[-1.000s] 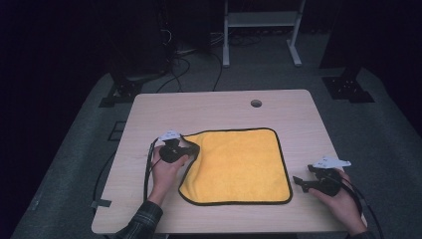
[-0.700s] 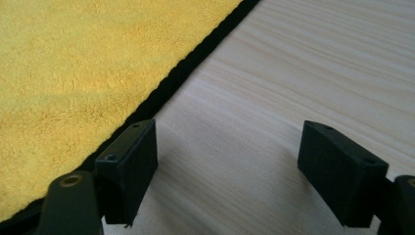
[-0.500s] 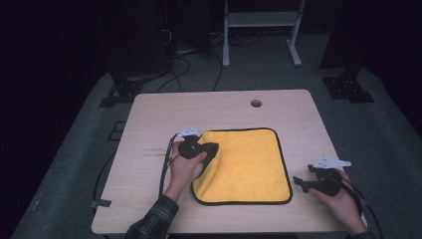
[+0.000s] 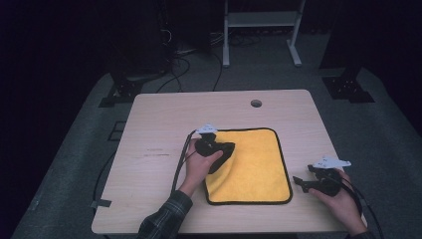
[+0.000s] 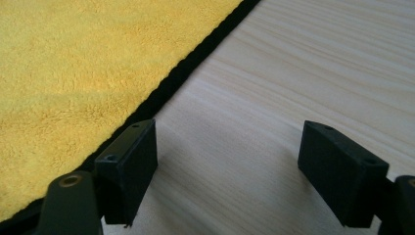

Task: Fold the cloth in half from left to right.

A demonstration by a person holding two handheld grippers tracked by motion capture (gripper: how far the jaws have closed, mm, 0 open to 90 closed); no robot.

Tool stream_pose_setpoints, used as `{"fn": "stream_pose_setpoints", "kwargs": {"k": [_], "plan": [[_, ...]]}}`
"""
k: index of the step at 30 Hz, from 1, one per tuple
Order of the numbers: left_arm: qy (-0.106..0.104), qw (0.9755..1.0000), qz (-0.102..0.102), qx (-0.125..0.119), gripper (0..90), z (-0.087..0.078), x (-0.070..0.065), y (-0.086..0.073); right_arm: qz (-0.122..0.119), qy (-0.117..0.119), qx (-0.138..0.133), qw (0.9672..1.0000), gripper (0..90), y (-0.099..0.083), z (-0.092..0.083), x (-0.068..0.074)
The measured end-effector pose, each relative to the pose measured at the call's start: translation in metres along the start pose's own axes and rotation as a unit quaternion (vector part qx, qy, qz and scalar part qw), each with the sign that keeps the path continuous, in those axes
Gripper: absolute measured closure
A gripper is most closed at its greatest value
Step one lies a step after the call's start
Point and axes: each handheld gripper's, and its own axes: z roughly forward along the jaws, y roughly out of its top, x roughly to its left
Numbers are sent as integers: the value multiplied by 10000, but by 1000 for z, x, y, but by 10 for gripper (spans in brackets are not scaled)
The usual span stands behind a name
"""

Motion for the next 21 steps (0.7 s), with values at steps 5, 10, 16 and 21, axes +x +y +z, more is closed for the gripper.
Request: {"fn": "stream_pose_setpoints", "kwargs": {"k": [5,10,16,21], "plan": [[-109,9999,7,24,882,14,-5,5,-1,0,0,10000,215,0,0,0],[-227,9997,-17,45,883,26,-8,10,0,1,0,10000,215,0,0,0],[-352,9993,9,115,882,43,-14,18,1,1,0,10000,215,0,0,0],[-505,9986,-7,160,882,59,-19,22,-1,8,-2,10000,215,0,0,0]]}}
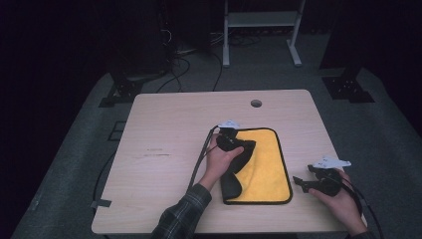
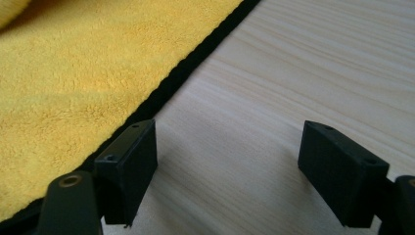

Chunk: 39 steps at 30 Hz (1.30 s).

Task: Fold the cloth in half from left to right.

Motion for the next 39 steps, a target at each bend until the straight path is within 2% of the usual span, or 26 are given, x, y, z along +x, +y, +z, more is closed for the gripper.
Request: {"fn": "stream_pose_setpoints", "kwargs": {"k": [8,13,22,25,31,37,39], "plan": [[-191,9998,31,70,882,26,-9,7,1,8,-5,10000,214,0,0,0],[-282,9994,120,169,882,40,-15,11,-3,12,0,10000,210,0,0,0],[-370,9986,-33,380,882,70,-17,14,-2,16,2,10000,208,0,0,0],[-355,9984,-52,427,882,78,-16,14,-5,17,2,10000,207,0,0,0],[-202,9973,-6,709,881,94,-12,6,-13,28,1,10000,204,0,0,0],[10,9954,187,943,877,104,-15,2,-15,34,4,10000,204,0,0,0],[-1,9957,224,895,858,103,-16,3,-14,35,4,10000,203,0,0,0]]}}
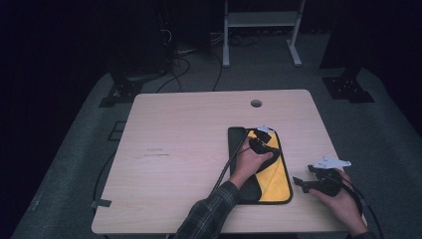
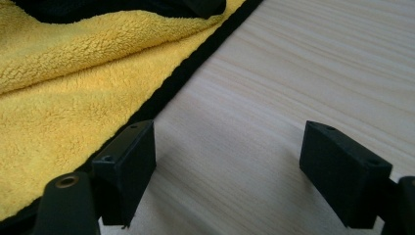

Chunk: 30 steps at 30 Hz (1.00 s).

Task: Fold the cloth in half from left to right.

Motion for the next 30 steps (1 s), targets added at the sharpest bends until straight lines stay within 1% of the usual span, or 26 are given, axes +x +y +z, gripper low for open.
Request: {"fn": "stream_pose_setpoints", "kwargs": {"k": [3,6,8,9,10,13,14,15,16,19,23,25,27,28,29,30], "plan": [[-10,9998,55,-169,774,-11,-2,3,0,5,1,10000,204,0,0,0],[22,9992,130,-381,717,-34,-4,6,7,5,-4,10000,204,0,0,0],[117,9987,227,-450,699,-48,-3,5,2,8,-1,10000,204,0,-1,0],[181,9983,243,-491,686,-58,-2,4,-2,6,1,10000,204,0,-1,0],[252,9981,278,-492,670,-66,-1,2,-4,4,3,10000,204,0,-1,0],[448,9975,272,-479,639,-87,3,-7,-7,1,5,10000,204,0,-1,0],[550,9971,253,-467,633,-95,4,-12,-11,-2,3,10000,204,0,-1,0],[584,9969,237,-461,627,-100,6,-16,-13,-5,5,10000,204,0,-1,0],[667,9965,226,-455,620,-107,8,-22,-9,-5,7,10000,204,0,-1,0],[863,9954,134,-394,602,-122,13,-36,-5,-9,11,10000,204,-1,-1,0],[1116,9933,9,-290,595,-135,22,-58,-2,-17,12,10000,204,-1,-1,0],[1189,9926,-42,-230,592,-138,26,-68,-1,-21,12,10000,204,-1,-1,0],[1221,9922,-115,-206,578,-138,27,-73,-1,-22,10,10000,204,-1,-1,0],[1246,9920,-106,-171,574,-137,28,-74,3,-22,11,10000,205,-1,-1,0],[1275,9916,-147,-167,567,-136,27,-75,2,-24,11,10000,204,-1,-1,0],[1309,9913,-123,-106,562,-134,27,-76,12,-24,11,10000,204,-1,-1,0]]}}
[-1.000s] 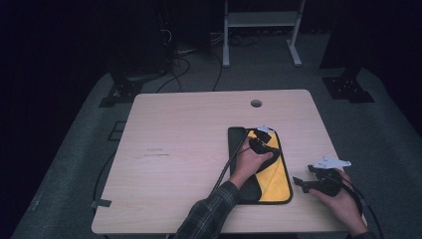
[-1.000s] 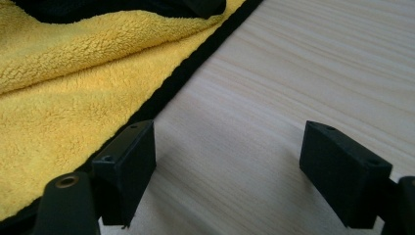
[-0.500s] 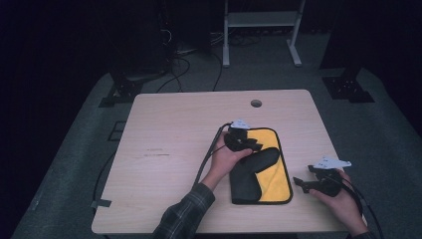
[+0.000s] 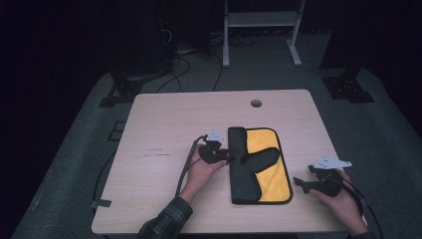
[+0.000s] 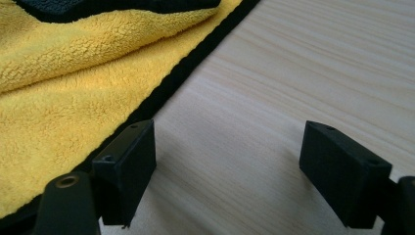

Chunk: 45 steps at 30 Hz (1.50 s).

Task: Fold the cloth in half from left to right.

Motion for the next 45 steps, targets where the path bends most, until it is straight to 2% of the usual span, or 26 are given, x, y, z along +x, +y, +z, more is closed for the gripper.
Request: {"fn": "stream_pose_setpoints", "kwargs": {"k": [5,9,12,14,18,22,26,30,32,33,37,42,45], "plan": [[219,9996,99,145,527,7,-4,-4,-1,-11,-6,10000,204,0,0,0],[271,9994,158,133,538,9,-9,-4,-2,-9,-6,10000,205,-1,0,0],[282,9995,99,125,607,10,-11,-4,-2,-10,-6,10000,204,-1,0,0],[310,9993,112,162,688,9,-13,-5,-4,-11,-5,10000,204,-1,0,0],[245,9995,-17,173,820,10,-14,-5,-4,-12,-5,10000,204,-1,0,0],[281,9992,57,262,864,9,-16,-3,-4,-12,-4,10000,204,-1,0,0],[178,9993,0,321,866,-1,-8,-5,-2,-11,-6,10000,205,0,0,0],[223,9992,-4,321,866,-15,-1,-9,-3,-10,-7,10000,205,0,0,0],[268,9990,8,354,866,-26,5,-12,-6,-9,-9,10000,205,-1,0,0],[268,9990,8,354,866,-26,5,-12,-10,-13,-8,10000,205,-1,0,0],[372,9988,-71,311,866,-50,18,-22,-7,-24,-6,10000,209,-1,-1,0],[487,9980,-113,380,865,-69,34,-35,0,-37,-7,10000,208,-1,-1,0],[562,9976,-151,385,863,-78,44,-40,-31,3,18,10000,175,-1,-1,1]]}}
